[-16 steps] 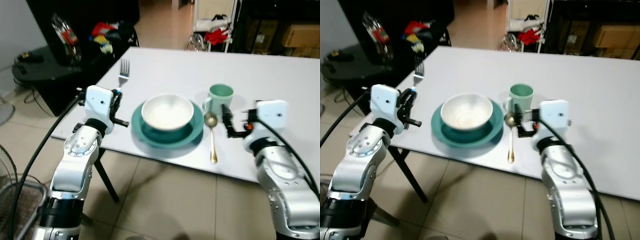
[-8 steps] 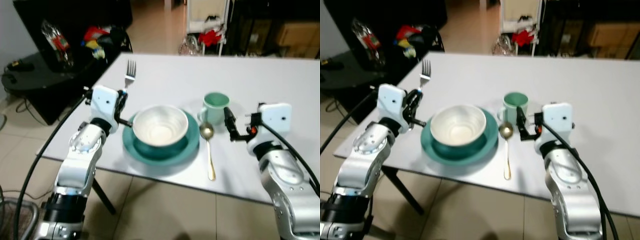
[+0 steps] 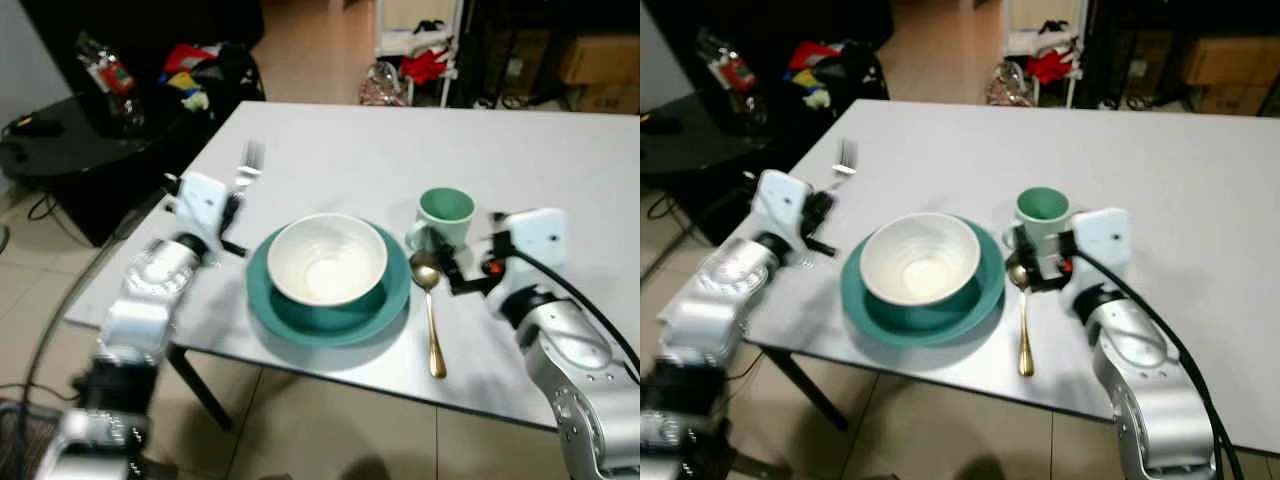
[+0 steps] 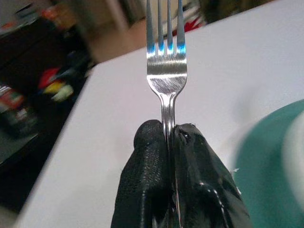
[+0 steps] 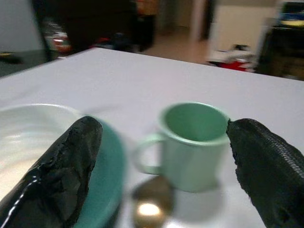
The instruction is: Setting the table
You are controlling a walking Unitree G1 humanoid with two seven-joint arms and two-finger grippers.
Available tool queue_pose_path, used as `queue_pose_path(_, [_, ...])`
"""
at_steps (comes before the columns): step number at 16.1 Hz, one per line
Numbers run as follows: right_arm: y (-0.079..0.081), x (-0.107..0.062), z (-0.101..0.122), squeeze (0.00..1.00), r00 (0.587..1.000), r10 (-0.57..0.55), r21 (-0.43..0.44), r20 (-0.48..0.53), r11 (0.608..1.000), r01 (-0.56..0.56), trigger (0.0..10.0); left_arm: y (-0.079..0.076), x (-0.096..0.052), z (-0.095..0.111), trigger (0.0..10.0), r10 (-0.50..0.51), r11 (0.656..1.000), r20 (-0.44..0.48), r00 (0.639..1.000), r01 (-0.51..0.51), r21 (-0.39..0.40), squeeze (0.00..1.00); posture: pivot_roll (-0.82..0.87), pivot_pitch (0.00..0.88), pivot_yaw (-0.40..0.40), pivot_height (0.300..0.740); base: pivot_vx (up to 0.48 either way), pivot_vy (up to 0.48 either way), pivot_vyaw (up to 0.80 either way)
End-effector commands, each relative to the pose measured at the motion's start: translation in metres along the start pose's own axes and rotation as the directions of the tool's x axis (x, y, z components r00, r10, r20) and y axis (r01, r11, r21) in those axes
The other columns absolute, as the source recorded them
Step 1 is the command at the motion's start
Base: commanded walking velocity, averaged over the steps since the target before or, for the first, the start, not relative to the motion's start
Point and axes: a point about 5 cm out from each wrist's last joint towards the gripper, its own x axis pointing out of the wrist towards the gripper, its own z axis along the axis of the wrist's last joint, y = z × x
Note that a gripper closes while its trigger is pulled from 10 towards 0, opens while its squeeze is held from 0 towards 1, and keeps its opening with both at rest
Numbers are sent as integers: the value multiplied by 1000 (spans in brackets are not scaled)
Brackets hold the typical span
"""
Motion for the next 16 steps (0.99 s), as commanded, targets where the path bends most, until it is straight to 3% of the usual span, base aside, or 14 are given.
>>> queue_pose_path(1, [7, -1, 8, 0, 998, 59, 1, 20, 998, -59, 10000, 11, 2, -4, 10000, 10, 1000, -30, 1000, -10, 15, 0, -38, 0, 102, 740, 0, 0, 0])
queue_pose_path(4, [10, -11, 12, 0, 970, 241, -75, -7, 968, -241, 10000, 30, 21, -6, 10000, -40, 999, -110, 993, 42, 14, 0, -46, 0, 111, 740, 0, 0, 0])
queue_pose_path(6, [8, -15, 13, 0, 948, 316, -105, -37, 942, -318, 10000, 30, 26, -10, 10000, -67, 998, -139, 988, 69, 12, 0, -44, 0, 114, 740, 0, 0, 0])
queue_pose_path(9, [16, -25, 18, 0, 868, 491, -111, -78, 861, -497, 10000, 27, 32, -21, 10000, -110, 994, -202, 973, 102, -50, 0, -50, 0, 123, 740, 0, 0, 0])
queue_pose_path(10, [19, -29, 19, 0, 824, 557, -112, -101, 817, -566, 10000, 25, 34, -27, 10000, -114, 993, -252, 961, 99, -70, 0, -51, 0, 127, 740, 0, 0, 0])
queue_pose_path(13, [22, -36, 17, 0, 760, 633, -105, -148, 754, -649, 10000, 21, 35, -36, 10000, -100, 994, -301, 948, 83, -69, 0, -75, 0, 146, 740, 0, 0, 0])
queue_pose_path(16, [19, -39, 13, 0, 744, 640, -104, -189, 741, -664, 10000, 8, 36, -47, 10000, -107, 992, -336, 936, 76, -106, 0, -107, 0, 167, 740, 0, 0, 0])
